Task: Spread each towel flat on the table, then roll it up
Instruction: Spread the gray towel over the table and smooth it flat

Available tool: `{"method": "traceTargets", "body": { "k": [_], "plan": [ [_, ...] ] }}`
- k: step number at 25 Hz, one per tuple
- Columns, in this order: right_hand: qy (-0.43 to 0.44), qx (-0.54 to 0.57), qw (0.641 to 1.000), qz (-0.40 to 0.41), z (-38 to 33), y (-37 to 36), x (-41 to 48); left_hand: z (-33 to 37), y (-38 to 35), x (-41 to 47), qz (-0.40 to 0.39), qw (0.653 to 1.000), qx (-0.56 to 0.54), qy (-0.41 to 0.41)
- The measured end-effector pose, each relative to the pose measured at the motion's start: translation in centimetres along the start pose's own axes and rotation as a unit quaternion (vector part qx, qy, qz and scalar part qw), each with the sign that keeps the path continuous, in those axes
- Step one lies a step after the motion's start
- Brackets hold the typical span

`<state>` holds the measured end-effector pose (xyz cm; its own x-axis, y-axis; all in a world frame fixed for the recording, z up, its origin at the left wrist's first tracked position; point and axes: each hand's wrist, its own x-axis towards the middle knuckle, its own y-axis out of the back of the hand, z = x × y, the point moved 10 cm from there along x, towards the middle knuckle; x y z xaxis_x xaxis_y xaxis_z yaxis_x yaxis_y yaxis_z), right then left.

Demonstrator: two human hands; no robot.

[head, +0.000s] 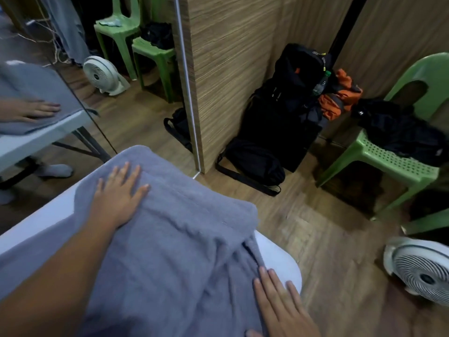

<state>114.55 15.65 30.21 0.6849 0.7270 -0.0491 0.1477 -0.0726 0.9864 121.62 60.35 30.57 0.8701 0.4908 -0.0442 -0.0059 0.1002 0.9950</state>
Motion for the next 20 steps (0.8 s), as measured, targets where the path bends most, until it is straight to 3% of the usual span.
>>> {"method": "traceTargets", "body": {
  "k": [4, 8, 9, 11, 14, 18, 20],
  "plan": [
    [-0.081, -0.019, 0.996, 0.027, 4.5, 1.6, -2.4, -2.5, 0.1, 2.2, -0.009, 0.999, 0.007, 0.045],
    [-0.131, 0.014, 0.991, 0.035, 7.6, 4.0, -3.5, -3.3, 1.9, 3.2, 0.003, 0.989, -0.006, 0.149],
    [-0.152, 0.044, 0.987, 0.040, 8.3, 4.9, -3.1, -1.5, 2.8, 2.7, 0.029, 0.990, -0.015, 0.135],
    [-0.169, 0.078, 0.981, 0.055, 8.7, 7.0, -1.0, 5.6, 4.0, 0.5, 0.067, 0.997, -0.038, 0.026],
    [-0.100, 0.094, 0.990, 0.024, 4.8, 7.5, 5.0, 15.8, 1.9, -5.2, 0.010, 0.990, -0.045, -0.132],
    [0.018, 0.072, 0.997, -0.006, -2.5, 4.7, 10.4, 15.5, -0.7, -6.8, -0.034, 0.988, -0.018, -0.151],
    [0.029, 0.030, 0.999, -0.004, -3.2, 2.8, 10.1, 14.1, -0.7, -5.4, -0.028, 0.983, -0.012, -0.180]
  ]
}}
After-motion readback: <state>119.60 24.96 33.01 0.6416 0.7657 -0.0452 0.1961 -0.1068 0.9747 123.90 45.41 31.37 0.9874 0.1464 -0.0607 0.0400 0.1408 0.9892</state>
